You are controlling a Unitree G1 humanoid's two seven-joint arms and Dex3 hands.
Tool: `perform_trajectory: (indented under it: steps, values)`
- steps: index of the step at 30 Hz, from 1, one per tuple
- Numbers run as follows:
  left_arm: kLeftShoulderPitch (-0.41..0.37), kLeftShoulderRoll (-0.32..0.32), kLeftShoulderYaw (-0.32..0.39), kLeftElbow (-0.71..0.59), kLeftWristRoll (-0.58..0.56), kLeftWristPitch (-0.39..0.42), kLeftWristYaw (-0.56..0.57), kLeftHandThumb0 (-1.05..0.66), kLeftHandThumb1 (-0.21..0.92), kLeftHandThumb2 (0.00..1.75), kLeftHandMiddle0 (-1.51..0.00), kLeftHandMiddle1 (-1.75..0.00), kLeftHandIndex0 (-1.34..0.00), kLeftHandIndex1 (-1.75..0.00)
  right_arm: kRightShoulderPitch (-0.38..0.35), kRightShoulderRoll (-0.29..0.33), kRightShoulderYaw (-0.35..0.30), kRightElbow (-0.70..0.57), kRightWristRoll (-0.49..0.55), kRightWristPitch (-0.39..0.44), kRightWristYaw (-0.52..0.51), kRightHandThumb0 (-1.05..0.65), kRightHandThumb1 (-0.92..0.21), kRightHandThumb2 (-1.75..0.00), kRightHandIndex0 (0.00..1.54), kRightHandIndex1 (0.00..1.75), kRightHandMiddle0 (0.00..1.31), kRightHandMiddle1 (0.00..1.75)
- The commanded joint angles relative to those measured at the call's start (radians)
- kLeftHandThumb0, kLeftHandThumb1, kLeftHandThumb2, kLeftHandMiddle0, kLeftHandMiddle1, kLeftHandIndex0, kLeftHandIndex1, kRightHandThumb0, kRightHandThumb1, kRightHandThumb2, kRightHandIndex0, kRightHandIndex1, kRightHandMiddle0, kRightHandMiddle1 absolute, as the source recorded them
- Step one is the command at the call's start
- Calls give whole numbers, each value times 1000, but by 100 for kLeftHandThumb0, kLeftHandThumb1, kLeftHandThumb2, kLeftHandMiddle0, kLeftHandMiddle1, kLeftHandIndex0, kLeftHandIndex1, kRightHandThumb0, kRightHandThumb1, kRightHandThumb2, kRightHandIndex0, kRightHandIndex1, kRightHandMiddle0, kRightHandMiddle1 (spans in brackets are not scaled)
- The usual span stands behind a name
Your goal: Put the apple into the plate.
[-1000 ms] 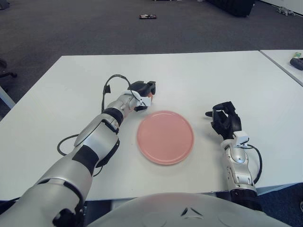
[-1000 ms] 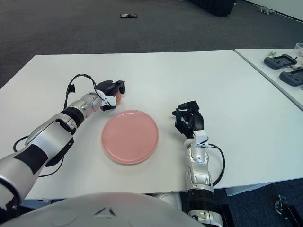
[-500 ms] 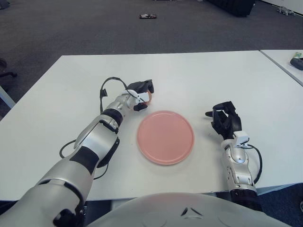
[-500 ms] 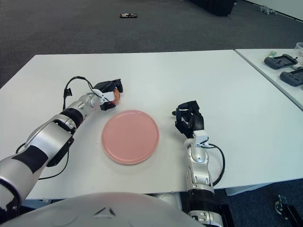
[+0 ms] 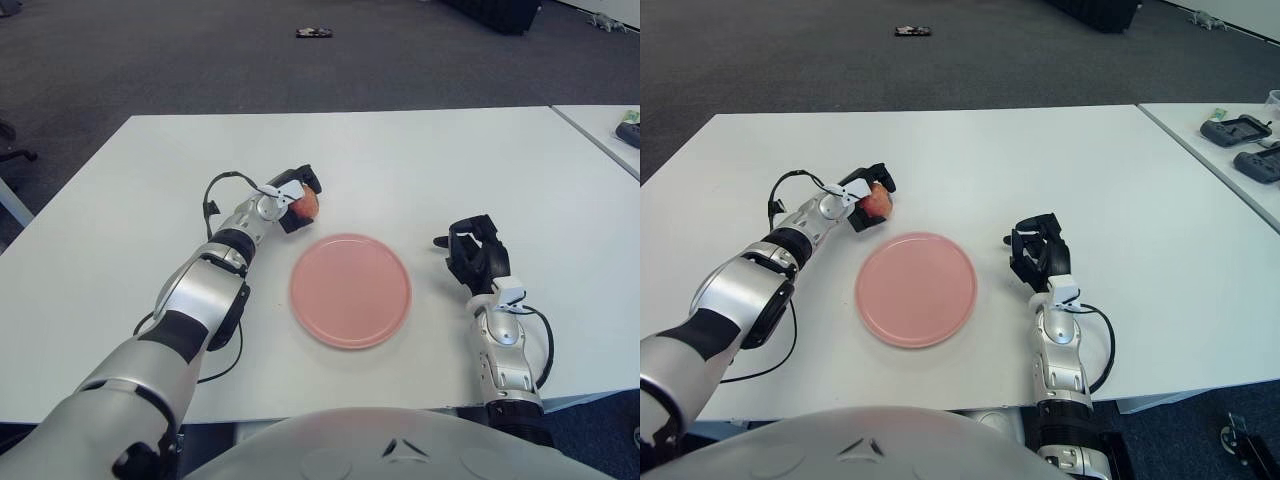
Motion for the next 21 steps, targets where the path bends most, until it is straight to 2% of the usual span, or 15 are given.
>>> perform_trajectory:
  steps: [1, 21]
  values:
    - [37, -8, 25, 13, -22, 5, -45, 0, -3, 168, -91, -164, -65, -175, -3, 0, -3, -10, 4, 1, -3, -35, -87, -60, 52, 116, 22, 175]
    - [35, 6, 143, -21, -131, -39, -121, 0, -2, 167, -89, -165, -64, -175, -6, -1, 0, -7, 4, -1, 2, -35, -87, -60, 55, 117, 22, 175]
